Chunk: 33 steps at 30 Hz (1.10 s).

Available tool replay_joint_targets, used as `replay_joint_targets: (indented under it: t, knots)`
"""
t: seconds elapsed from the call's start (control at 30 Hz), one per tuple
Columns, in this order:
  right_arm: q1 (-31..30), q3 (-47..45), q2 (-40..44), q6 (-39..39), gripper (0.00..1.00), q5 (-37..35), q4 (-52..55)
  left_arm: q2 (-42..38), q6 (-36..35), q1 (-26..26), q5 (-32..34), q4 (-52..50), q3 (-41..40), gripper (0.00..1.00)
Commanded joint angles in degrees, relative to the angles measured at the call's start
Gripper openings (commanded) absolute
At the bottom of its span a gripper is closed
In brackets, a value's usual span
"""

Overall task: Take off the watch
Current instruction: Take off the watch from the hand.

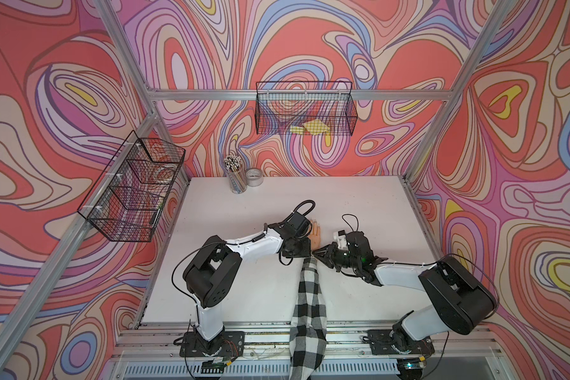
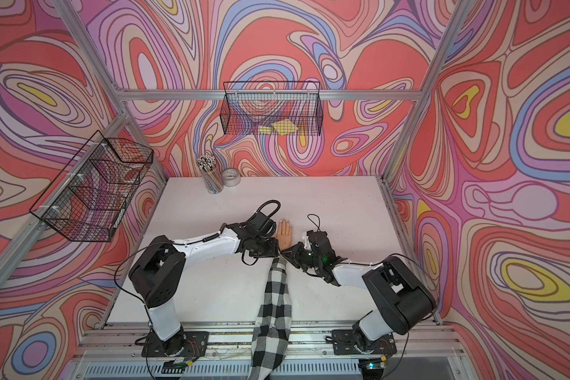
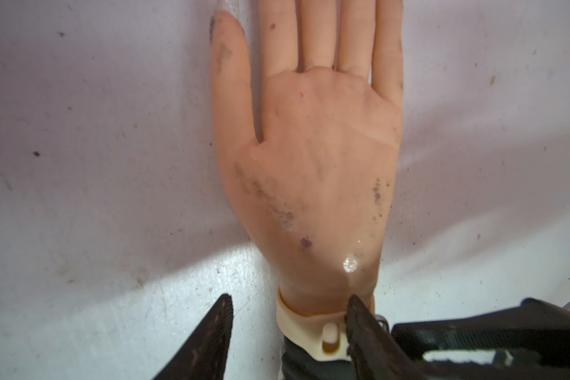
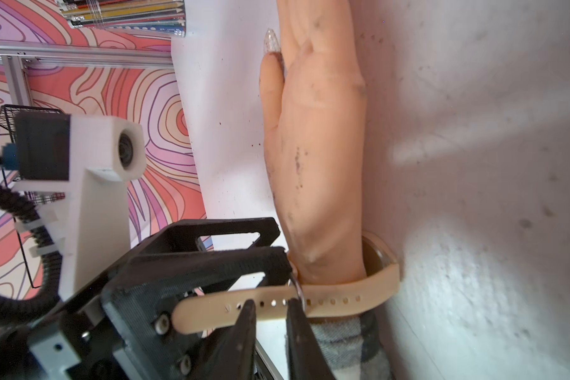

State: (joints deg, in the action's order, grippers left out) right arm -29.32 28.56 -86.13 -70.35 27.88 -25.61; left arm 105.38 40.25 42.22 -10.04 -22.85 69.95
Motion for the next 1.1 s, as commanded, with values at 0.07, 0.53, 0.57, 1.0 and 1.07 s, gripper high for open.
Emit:
replay_joint_targets:
  t: [0.07,0.53,0.57,1.0,1.07]
  knots:
    - [-0.29,-0.69,1.87,1.63,0.21,-1.72,2.92,-1.10,-0.44,-0.21,0.56,-2.49,-0.87,0.57]
    - [-0.24,0.33,-1.02,1.74,0.20,-0.66,1.02,-0.97,-0.35,-0.16,0.31,-2.28,-0.90,0.57]
    - [-0.29,0.66,-1.49,1.77,0.20,-0.23,0.66,-0.97,-0.35,-0.20,0.33,-2.21,-0.87,0.57]
    - [-0.33,1.49,-3.78,1.18,0.08,2.01,-2.12,-0.81,-0.08,-0.21,0.00,-1.92,-1.05,0.57]
    - [-0.33,1.67,-3.87,1.15,0.06,2.26,-2.26,-0.79,-0.17,-0.20,-0.01,-1.93,-1.05,0.57]
